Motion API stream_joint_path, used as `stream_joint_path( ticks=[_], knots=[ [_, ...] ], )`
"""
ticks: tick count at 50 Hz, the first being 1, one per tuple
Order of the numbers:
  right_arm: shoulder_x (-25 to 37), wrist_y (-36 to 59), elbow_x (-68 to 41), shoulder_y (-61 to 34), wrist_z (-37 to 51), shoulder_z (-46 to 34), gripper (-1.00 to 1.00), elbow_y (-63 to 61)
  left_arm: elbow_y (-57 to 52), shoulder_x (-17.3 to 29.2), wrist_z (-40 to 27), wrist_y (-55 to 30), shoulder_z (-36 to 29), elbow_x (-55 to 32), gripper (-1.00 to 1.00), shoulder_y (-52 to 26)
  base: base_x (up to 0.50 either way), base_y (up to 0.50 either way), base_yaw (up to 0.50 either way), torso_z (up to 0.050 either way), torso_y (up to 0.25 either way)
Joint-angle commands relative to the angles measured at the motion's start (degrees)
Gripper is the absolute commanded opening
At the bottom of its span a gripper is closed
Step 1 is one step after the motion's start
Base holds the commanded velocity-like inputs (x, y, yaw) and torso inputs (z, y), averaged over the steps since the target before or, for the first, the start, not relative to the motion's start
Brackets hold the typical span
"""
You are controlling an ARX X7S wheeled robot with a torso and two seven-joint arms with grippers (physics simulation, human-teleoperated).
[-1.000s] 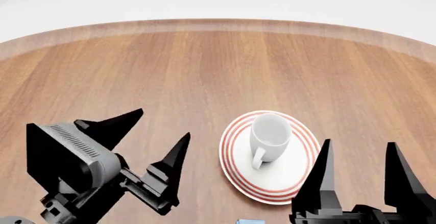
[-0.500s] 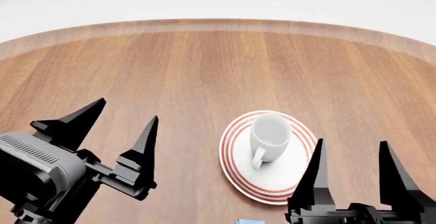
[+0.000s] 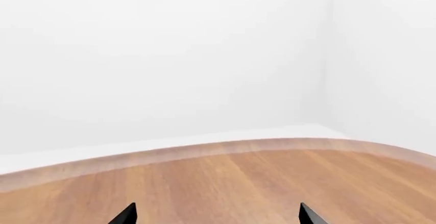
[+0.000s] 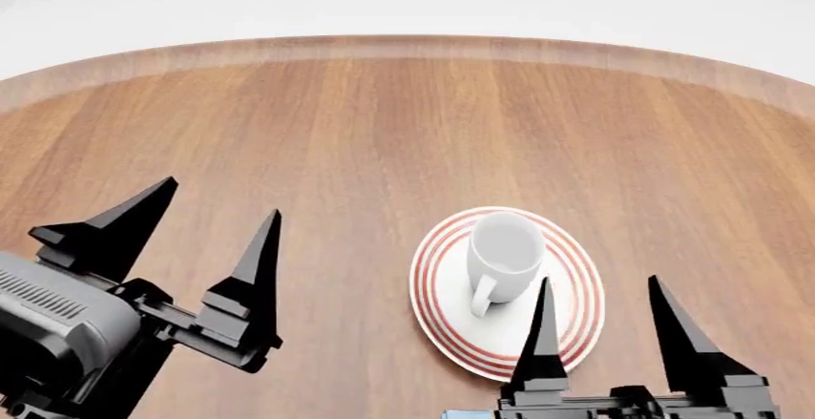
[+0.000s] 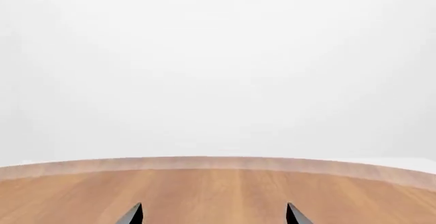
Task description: Pick up the white mug and put it on the plate, and put the chocolate pudding to the right of the plate.
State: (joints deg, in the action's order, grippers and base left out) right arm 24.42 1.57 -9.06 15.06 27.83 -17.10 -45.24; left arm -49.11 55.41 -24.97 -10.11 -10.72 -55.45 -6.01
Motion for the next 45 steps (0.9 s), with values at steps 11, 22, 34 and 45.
stream_joint_path(
  ticks=[11,22,34,45],
  knots=[
    [-1.0,12.0,2.0,4.3,1.6,-3.1,1.0,-6.2,-0.5,-1.1,1.1,0.2,1.8,-0.3,1.0,0.0,0.0,0.0,0.0,0.0,0.0],
    [-0.2,15.4,3.6,6.9,1.6,-7.2,1.0,-10.8,-1.0,-0.9,0.6,-0.3,1.6,-0.7,1.0,-0.4,0.0,0.0,0.0,0.0,0.0],
    [0.2,18.2,0.8,8.5,1.6,-9.3,1.0,-13.4,-1.3,-0.6,0.3,-0.5,1.6,-1.3,1.0,-1.0,0.0,0.0,0.0,0.0,0.0],
    [0.9,20.0,-1.6,8.7,2.6,-11.4,1.0,-14.5,-1.2,-0.6,0.4,-0.4,1.5,-1.6,1.0,-1.1,0.0,0.0,0.0,0.0,0.0]
  ],
)
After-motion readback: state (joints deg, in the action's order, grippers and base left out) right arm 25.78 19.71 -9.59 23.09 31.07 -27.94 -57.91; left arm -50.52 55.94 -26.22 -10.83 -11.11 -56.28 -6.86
